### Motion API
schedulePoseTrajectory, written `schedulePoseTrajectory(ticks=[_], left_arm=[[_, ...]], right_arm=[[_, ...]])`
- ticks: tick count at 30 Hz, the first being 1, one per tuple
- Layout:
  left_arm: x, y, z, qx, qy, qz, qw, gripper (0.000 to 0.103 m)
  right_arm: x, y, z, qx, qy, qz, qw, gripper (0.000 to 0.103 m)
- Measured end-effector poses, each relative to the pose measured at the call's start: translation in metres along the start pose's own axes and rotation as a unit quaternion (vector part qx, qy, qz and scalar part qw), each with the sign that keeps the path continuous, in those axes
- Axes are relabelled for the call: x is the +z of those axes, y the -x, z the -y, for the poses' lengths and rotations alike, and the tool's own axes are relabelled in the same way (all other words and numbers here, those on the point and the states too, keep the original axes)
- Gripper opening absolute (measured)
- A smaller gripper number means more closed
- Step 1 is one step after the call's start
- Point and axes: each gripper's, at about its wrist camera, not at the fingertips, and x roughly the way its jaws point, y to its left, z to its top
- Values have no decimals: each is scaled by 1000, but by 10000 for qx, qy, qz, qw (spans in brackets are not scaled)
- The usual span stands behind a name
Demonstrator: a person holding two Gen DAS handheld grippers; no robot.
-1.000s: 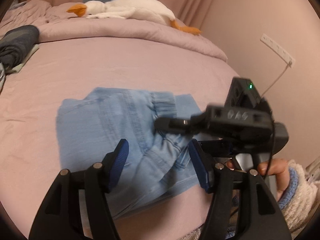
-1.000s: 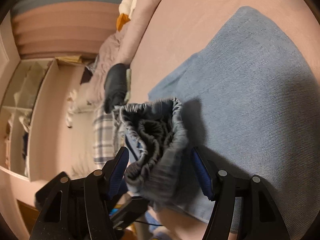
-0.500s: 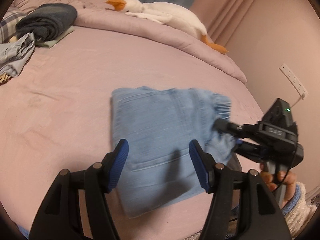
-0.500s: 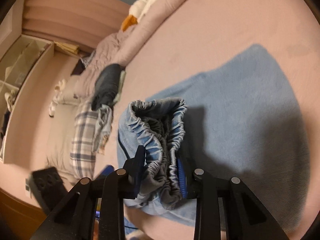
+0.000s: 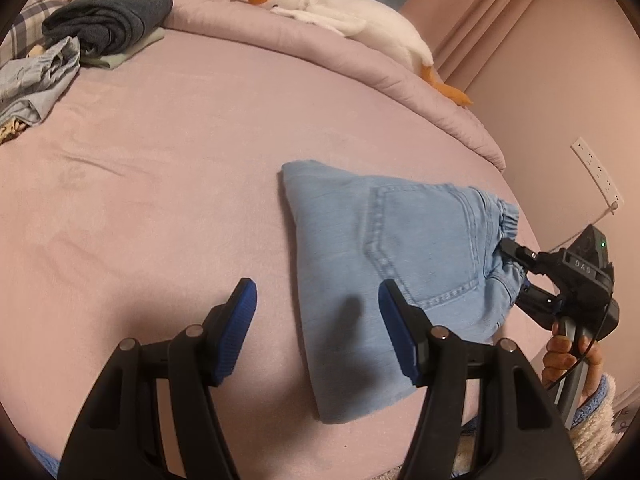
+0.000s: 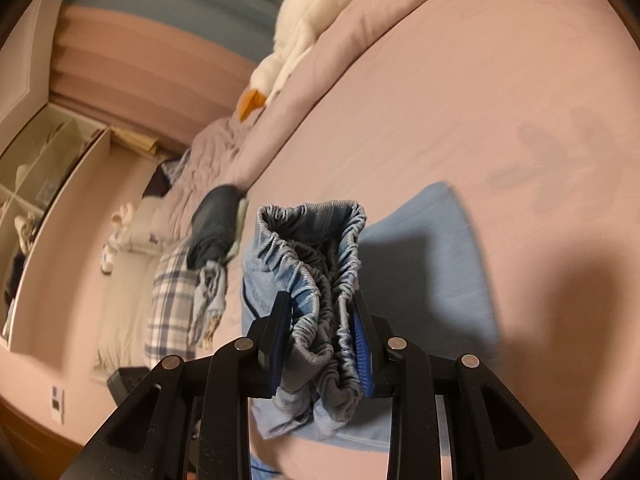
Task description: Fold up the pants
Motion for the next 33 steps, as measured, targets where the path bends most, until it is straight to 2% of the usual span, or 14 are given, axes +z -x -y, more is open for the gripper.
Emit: schedulePoseTrajectory(ticks=[7, 10, 12, 14, 16, 18, 19, 21, 23, 24, 25, 26, 28, 33], left_arm=[[-1, -12, 4, 52, -113, -180, 9998, 63], [0, -16, 4, 51, -101, -248, 9996, 63], [-2, -19, 4, 64, -145, -318, 9994, 63], [-3, -22, 5, 86, -173, -407, 9990, 63], [-6, -25, 4, 42, -161, -507, 9986, 63], [-8, -29, 4, -23, -140, -610, 9980, 63], [-9, -31, 4, -72, -137, -672, 9976, 61], [-13, -36, 7, -169, -171, -835, 9962, 61], [-19, -42, 13, -139, -303, -1033, 9941, 52], [-22, -43, 16, -58, -398, -1043, 9937, 52], [-22, -42, 17, -27, -458, -1028, 9936, 51], [-22, -41, 18, -22, -484, -1031, 9935, 50], [-22, -40, 15, -90, -417, -1064, 9934, 49], [-31, -34, 7, -281, -326, -1073, 9933, 47]], right_arm=[[-3, 1, 27, -163, -331, 93, 9993, 29], [-3, -10, 31, -337, -238, -143, 9990, 29], [-3, -15, 42, -434, -504, -282, 9974, 34], [-2, -13, 49, -268, -718, -305, 9966, 40], [0, -8, 48, -351, -702, -289, 9965, 44], [3, 2, 38, -615, -533, -127, 9966, 48], [5, 9, 32, -865, -369, 29, 9956, 56], [9, 22, 10, -1177, 148, 365, 9923, 58], [9, 26, -6, -1119, 608, 478, 9907, 58], [7, 22, -23, -1123, 1033, 468, 9872, 58], [4, 19, -32, -1174, 1296, 480, 9834, 51], [0, 12, -44, -1201, 1619, 467, 9784, 32], [-6, -8, -62, -1197, 2043, 263, 9712, 19], [-5, -49, -61, -1674, 2207, 41, 9609, 18]])
